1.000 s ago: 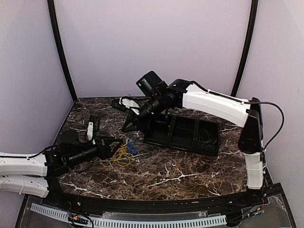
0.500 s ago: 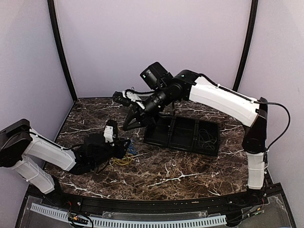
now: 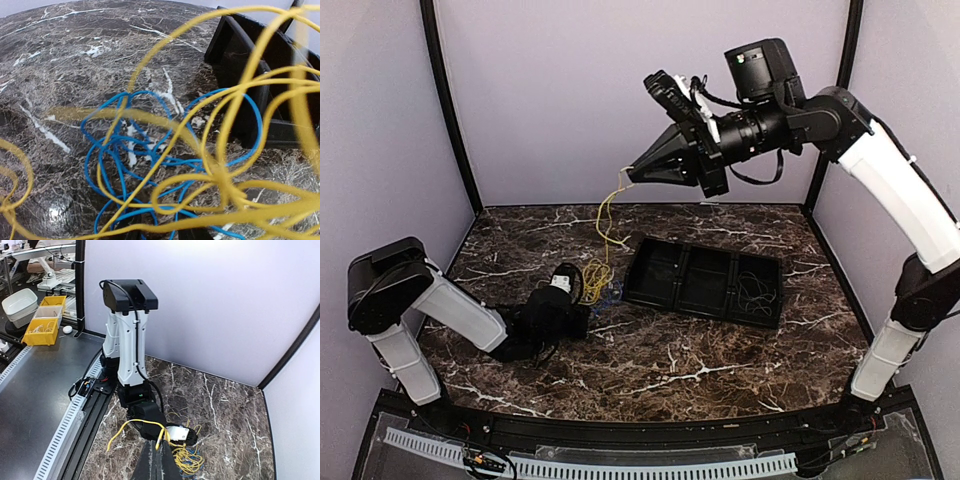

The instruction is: Untangle the cables

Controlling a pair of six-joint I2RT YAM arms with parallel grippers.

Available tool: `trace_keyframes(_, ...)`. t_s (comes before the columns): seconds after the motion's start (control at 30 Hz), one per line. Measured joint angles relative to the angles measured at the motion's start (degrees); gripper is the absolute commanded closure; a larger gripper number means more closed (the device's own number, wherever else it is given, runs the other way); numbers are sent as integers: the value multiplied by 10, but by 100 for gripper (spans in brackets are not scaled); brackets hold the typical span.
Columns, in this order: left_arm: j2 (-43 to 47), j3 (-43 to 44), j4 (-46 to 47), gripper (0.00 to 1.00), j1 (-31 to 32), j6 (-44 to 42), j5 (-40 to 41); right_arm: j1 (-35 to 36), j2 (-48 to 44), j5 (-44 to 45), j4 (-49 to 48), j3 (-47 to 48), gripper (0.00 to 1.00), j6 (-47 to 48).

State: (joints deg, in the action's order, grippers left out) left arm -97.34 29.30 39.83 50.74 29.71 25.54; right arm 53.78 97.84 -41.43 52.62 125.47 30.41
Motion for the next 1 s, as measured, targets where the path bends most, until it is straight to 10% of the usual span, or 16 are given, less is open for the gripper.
trace_keyframes(0.57,65,-50,-70,81,-32,59,-29,-134,-89,-71,-40,-88,100,-29)
trace_keyframes(0.73,199,-81,-97,55,-22,40,-56,-80,-15,-81,-69,-136,100,-51)
trace_keyframes(1.0,400,-91,-181,41,-5,28,-98,-22,138,-89,-58,-75,100,-77)
